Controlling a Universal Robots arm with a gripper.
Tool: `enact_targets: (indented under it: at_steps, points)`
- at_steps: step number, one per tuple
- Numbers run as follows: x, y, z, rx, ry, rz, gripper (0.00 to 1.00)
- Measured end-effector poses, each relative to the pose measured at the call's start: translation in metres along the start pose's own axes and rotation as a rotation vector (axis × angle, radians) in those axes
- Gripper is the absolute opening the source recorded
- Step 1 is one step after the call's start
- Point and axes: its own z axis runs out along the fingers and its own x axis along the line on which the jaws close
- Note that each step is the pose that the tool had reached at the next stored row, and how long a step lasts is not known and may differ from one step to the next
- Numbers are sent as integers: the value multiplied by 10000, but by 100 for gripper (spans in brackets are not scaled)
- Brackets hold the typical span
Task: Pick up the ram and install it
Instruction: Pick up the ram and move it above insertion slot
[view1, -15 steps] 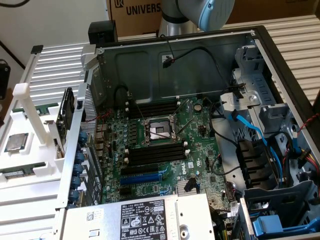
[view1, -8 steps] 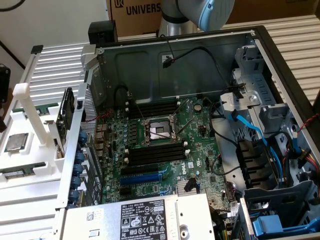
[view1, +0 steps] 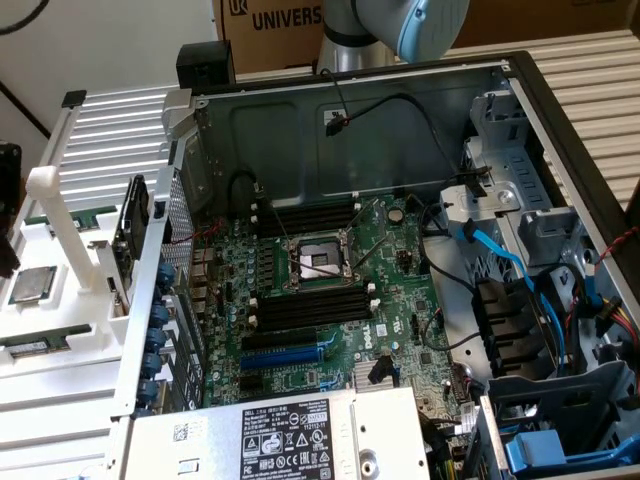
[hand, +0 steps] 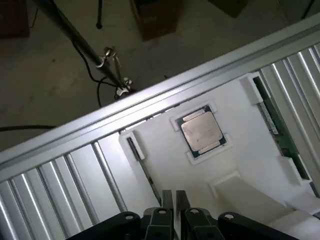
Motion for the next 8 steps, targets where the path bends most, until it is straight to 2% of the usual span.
enact_targets:
  at_steps: [3, 5, 8]
  points:
    - [0, -2, 47, -8, 19, -561, 18]
    - [1, -5, 110, -18, 50, -1285, 18]
    - [6, -5, 130, -29, 73, -1705, 18]
